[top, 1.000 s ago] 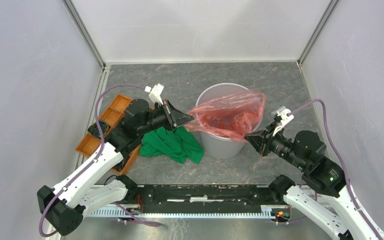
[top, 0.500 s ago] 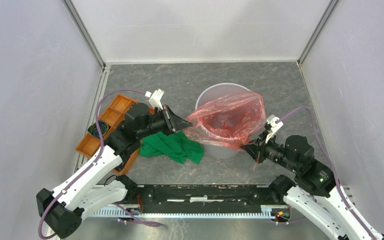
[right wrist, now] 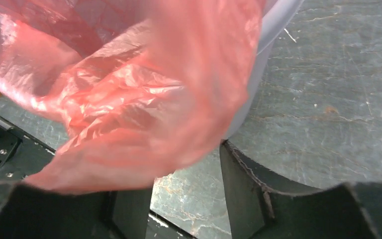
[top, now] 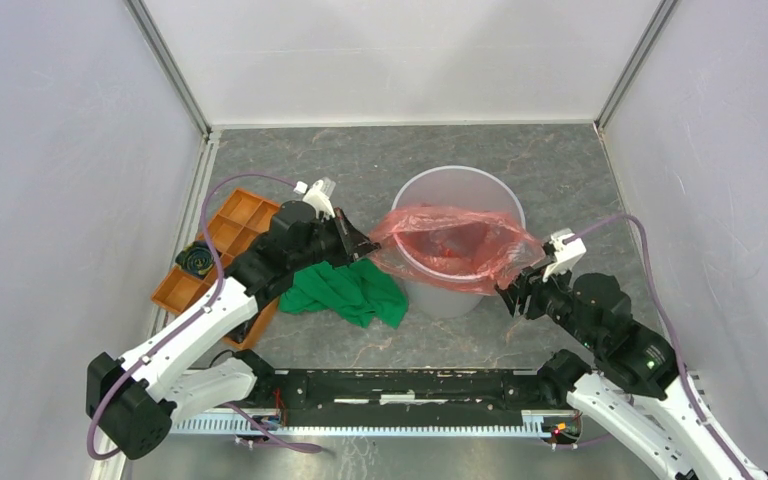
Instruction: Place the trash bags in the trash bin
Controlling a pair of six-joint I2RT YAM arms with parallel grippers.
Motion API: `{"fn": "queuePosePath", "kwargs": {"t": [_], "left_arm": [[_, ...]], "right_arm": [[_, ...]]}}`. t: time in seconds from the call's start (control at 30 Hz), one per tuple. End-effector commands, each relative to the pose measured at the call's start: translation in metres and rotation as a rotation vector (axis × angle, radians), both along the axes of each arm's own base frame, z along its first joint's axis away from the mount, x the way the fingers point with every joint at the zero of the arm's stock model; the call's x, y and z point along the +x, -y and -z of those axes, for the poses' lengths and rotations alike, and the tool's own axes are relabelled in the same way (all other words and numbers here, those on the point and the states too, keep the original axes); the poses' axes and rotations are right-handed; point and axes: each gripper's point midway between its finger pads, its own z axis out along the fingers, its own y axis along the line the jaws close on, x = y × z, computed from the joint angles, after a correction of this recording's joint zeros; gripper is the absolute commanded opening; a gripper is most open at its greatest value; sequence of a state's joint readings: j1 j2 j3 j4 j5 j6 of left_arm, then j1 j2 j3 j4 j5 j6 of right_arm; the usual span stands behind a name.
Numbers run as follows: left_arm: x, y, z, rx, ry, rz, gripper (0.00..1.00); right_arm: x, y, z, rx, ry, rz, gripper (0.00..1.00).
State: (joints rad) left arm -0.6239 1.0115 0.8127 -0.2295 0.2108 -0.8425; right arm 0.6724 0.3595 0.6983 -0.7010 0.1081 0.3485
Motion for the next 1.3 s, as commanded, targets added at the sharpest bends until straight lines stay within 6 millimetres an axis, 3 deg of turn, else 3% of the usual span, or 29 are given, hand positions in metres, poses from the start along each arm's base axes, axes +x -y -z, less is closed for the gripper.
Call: {"fn": "queuePosePath", "kwargs": {"t": [0.0, 0.17, 0.23, 0.3, 0.47, 0.63, 0.8, 0.93, 1.0, 1.17, 1.27], "left_arm": [[0.011, 0.003, -0.026, 0.011, 0.111, 0.024, 0.08], [0.007, 0.003, -0.03, 0.019, 0.103, 0.037, 0.07], [0.006, 0.001, -0.033, 0.018, 0.112, 0.034, 0.07], [0.005, -0.001, -0.034, 0.015, 0.117, 0.028, 0.07], [0.003, 0.0, -0.038, -0.016, 0.119, 0.027, 0.06], [0.001, -0.003, -0.045, -0.011, 0.148, 0.026, 0.11], [0.0, -0.013, -0.057, 0.049, 0.194, 0.021, 0.3], [-0.004, -0.031, -0.078, 0.144, 0.29, 0.021, 0.68], [-0.002, -0.039, -0.096, 0.187, 0.366, 0.015, 0.82], [0.005, -0.012, -0.143, 0.135, 0.479, 0.134, 1.0], [0.014, 0.012, -0.158, 0.107, 0.501, 0.223, 1.0]], "right_arm": [[-0.013, 0.016, -0.049, 0.005, 0.08, 0.001, 0.65], [-0.023, 0.01, -0.104, 0.081, 0.164, -0.06, 0.95], [-0.021, 0.004, -0.127, 0.14, 0.201, -0.072, 0.98], [-0.014, 0.0, -0.137, 0.179, 0.204, -0.047, 0.98], [0.011, -0.013, -0.13, 0.171, 0.169, -0.006, 0.98], [0.033, 0.019, -0.119, 0.046, 0.124, 0.206, 0.9], [0.029, 0.04, -0.118, 0.023, 0.124, 0.292, 0.93], [0.03, 0.038, -0.113, 0.04, 0.122, 0.289, 0.98], [0.033, 0.034, -0.111, 0.032, 0.119, 0.283, 0.98], [0.04, 0.032, -0.119, 0.035, 0.158, 0.285, 0.95], [0.044, 0.027, -0.125, 0.031, 0.187, 0.266, 0.79]]}}
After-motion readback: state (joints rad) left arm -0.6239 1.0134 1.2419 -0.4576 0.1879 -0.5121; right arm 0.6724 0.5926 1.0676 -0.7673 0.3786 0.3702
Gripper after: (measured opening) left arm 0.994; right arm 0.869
